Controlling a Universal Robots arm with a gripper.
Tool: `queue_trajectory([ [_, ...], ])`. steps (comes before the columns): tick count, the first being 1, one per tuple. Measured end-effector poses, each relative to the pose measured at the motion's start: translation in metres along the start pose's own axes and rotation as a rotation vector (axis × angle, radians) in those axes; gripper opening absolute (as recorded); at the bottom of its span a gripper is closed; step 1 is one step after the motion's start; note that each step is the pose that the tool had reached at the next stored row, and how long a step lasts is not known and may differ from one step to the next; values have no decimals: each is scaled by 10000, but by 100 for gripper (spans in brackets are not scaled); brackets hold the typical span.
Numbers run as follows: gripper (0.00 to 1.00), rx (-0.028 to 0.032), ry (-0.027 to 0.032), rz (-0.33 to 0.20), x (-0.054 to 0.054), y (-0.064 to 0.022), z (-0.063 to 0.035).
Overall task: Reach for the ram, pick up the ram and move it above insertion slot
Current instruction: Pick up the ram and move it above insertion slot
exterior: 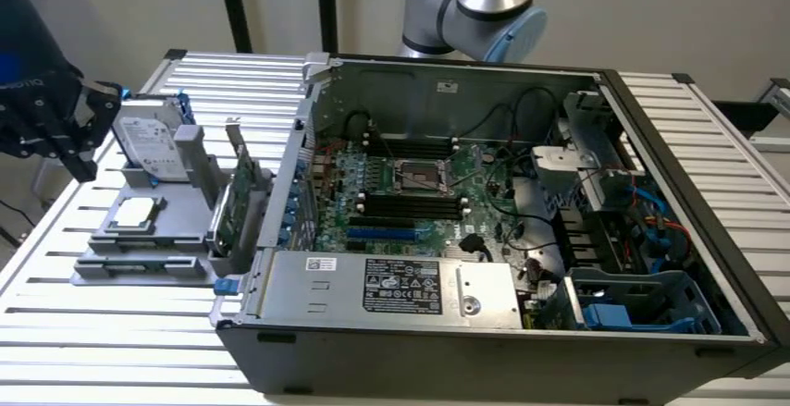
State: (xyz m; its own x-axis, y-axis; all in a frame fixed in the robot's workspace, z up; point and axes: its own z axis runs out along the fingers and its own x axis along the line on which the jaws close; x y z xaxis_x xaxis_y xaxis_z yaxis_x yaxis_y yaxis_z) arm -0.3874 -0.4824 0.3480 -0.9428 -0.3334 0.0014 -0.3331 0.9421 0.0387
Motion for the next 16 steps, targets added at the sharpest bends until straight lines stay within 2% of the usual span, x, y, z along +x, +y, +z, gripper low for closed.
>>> queue_trajectory([
  [16, 11, 4, 112, -2907, 0, -2, 63],
])
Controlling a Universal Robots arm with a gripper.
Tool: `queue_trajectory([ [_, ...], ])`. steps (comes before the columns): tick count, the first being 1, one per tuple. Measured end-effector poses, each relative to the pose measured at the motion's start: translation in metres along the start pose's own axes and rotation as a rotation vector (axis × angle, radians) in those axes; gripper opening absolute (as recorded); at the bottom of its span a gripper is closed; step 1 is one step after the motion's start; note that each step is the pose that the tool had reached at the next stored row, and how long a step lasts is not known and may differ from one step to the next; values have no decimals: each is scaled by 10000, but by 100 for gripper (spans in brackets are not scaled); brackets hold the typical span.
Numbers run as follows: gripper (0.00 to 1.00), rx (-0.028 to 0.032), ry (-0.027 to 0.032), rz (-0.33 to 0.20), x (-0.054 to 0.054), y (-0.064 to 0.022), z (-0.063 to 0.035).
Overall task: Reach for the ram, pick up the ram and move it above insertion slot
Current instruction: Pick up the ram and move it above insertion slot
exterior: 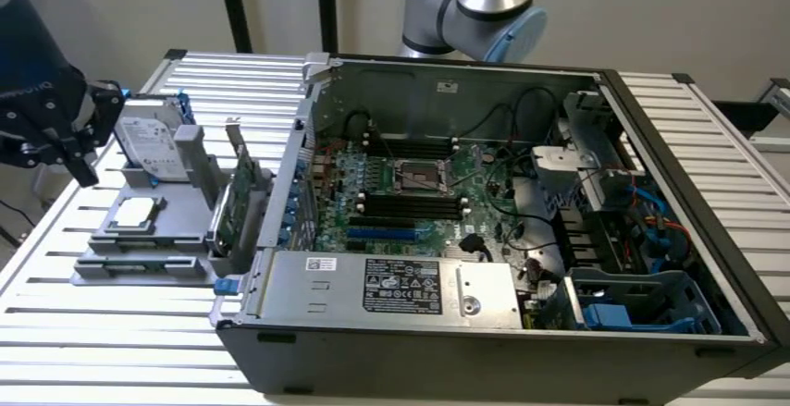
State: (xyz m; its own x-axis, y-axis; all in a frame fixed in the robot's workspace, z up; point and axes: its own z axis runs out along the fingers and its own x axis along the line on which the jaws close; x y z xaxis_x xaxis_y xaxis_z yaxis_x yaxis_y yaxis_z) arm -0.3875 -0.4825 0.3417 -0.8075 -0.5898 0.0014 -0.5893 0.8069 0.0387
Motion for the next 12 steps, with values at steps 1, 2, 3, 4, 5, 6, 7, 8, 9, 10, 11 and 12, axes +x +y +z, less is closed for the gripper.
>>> queue_trajectory([
  [1, 11, 0, 7, -187, 0, 0, 4],
  [2, 11, 0, 13, -365, 0, 0, 8],
  [3, 11, 1, 20, -551, 0, -1, 13],
  [4, 11, 0, 28, -725, 0, -1, 16],
  [5, 11, 1, 35, -905, 0, -1, 20],
  [6, 11, 1, 42, -1092, 0, -1, 24],
  [7, 11, 2, 49, -1269, 0, -2, 28],
  [8, 11, 2, 56, -1451, 0, -2, 32],
  [9, 11, 2, 63, -1641, 0, -2, 36],
  [10, 11, 2, 71, -1826, 0, -2, 40],
  [11, 11, 2, 78, -2007, 0, -2, 44],
  [12, 11, 3, 85, -2185, 0, -3, 48],
])
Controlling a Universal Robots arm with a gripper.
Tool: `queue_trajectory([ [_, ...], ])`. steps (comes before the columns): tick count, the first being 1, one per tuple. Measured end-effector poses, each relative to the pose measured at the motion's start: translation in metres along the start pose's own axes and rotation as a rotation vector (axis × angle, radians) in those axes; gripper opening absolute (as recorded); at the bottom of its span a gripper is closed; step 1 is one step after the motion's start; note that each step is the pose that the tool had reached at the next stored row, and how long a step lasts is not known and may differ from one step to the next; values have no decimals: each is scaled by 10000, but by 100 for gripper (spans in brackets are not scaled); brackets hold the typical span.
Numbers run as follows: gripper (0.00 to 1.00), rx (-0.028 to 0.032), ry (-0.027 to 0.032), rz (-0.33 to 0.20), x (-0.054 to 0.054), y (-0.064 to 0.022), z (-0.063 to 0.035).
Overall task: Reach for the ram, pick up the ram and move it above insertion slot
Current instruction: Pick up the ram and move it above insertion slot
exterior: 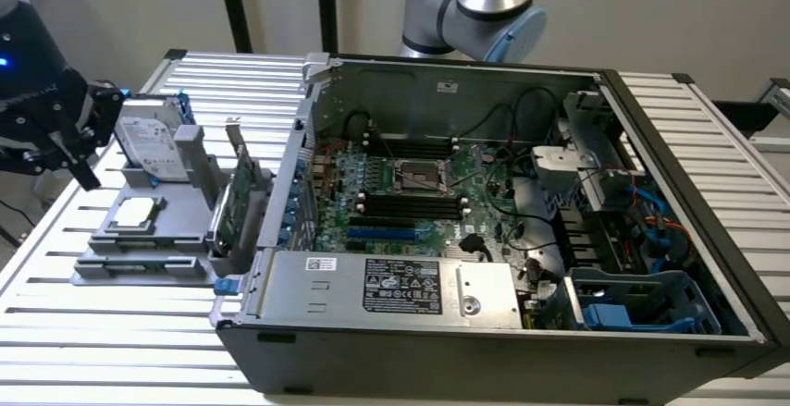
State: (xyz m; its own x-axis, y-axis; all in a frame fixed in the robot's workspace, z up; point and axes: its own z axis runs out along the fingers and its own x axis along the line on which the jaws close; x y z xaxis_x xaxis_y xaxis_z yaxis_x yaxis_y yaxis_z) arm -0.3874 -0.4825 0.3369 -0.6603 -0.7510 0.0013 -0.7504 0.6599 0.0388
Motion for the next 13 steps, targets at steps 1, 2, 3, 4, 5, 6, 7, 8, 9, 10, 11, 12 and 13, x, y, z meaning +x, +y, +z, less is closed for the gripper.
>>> queue_trajectory([
  [1, 11, 1, 6, -180, 0, 0, 4],
  [2, 11, 1, 13, -359, 0, 0, 8],
  [3, 11, 1, 21, -539, 0, 0, 12],
  [4, 11, 1, 28, -719, 0, 0, 16],
  [5, 11, 2, 35, -909, 0, -1, 20],
  [6, 11, 2, 42, -1090, 0, -1, 24],
  [7, 11, 3, 48, -1269, 0, -1, 29],
  [8, 11, 4, 54, -1449, 0, -1, 33],
  [9, 11, 5, 62, -1627, 0, -1, 37],
  [10, 11, 6, 67, -1814, 0, -1, 42],
  [11, 11, 7, 74, -1993, 0, -1, 45],
  [12, 11, 8, 79, -2173, 0, -2, 50],
  [13, 11, 9, 87, -2354, 0, -2, 54],
])
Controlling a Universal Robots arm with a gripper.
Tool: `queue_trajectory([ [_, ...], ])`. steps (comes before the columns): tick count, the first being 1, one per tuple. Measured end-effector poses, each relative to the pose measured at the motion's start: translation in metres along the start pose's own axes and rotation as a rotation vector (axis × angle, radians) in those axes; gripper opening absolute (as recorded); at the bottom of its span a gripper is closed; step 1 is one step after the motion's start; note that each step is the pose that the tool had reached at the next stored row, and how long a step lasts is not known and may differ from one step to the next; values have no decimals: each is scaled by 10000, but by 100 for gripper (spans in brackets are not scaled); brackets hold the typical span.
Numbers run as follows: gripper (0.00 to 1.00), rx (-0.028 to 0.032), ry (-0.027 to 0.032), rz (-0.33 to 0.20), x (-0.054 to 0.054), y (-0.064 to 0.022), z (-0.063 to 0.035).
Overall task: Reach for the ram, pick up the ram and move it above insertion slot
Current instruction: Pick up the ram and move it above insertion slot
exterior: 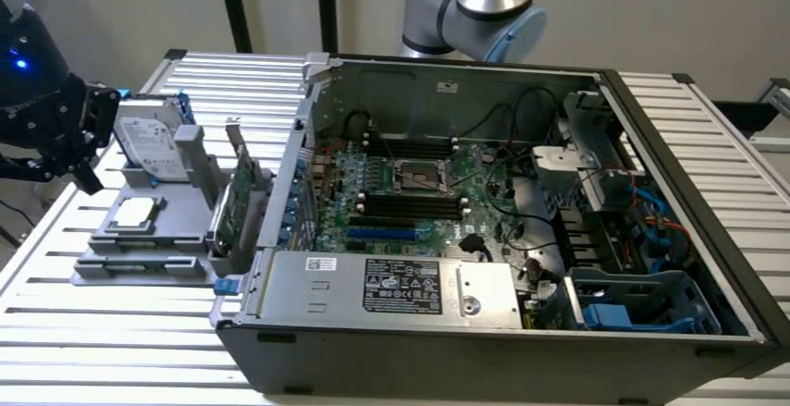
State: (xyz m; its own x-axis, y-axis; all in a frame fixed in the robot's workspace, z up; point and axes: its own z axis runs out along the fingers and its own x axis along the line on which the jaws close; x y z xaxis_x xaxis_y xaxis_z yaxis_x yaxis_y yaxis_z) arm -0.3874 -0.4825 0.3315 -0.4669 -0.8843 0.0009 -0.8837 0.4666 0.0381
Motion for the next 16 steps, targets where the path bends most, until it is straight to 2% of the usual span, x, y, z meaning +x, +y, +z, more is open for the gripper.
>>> queue_trajectory([
  [6, 11, 14, 35, -1093, 0, -1, 27],
  [11, 11, 49, 53, -2010, 0, -2, 51],
  [16, 11, 128, 54, -2915, 0, -3, 70],
])
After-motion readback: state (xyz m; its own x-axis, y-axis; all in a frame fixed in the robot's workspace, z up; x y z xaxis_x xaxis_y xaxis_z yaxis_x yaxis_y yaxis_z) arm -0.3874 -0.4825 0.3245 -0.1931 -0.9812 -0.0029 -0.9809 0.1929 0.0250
